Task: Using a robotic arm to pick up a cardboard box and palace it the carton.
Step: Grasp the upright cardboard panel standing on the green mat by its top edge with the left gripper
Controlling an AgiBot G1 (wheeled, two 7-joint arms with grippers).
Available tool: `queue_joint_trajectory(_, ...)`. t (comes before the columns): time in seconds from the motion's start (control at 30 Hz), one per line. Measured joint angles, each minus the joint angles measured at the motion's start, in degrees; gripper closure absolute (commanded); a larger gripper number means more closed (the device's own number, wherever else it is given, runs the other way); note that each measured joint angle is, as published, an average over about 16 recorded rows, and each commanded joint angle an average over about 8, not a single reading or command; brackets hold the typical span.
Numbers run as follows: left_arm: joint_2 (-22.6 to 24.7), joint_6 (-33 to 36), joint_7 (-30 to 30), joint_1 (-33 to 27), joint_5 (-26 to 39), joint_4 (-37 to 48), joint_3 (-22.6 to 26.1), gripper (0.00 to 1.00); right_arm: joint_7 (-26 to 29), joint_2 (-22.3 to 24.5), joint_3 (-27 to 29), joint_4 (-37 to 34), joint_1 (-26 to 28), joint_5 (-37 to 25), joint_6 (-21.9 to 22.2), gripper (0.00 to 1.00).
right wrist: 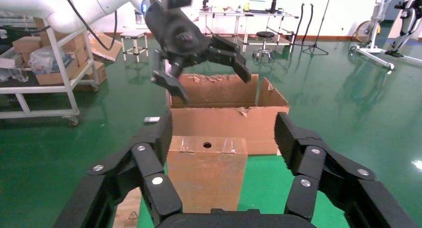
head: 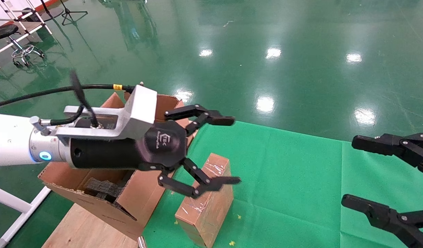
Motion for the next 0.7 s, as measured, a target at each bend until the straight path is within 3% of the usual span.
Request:
queue_joint_trajectory(0.17,0.6,-1.2,-7.2,-4.6,7.4,-0.2,3.0,0.0,0.0,0.0,0.0,0.0,0.0,0.0,0.0,1.0)
queue_joint_trajectory(0.33,2.3,-1.5,-18.1,-10.3,15.3,-0.4,6.9,0.0,0.0,0.0,0.0,0.0,0.0,0.0,0.0,1.0)
queue_joint_trajectory(0.7,7.0,4.8,-41.7,-21.0,28.0,-0.4,15.2,0.0,0.0,0.0,0.0,0.0,0.0,0.0,0.0,1.0)
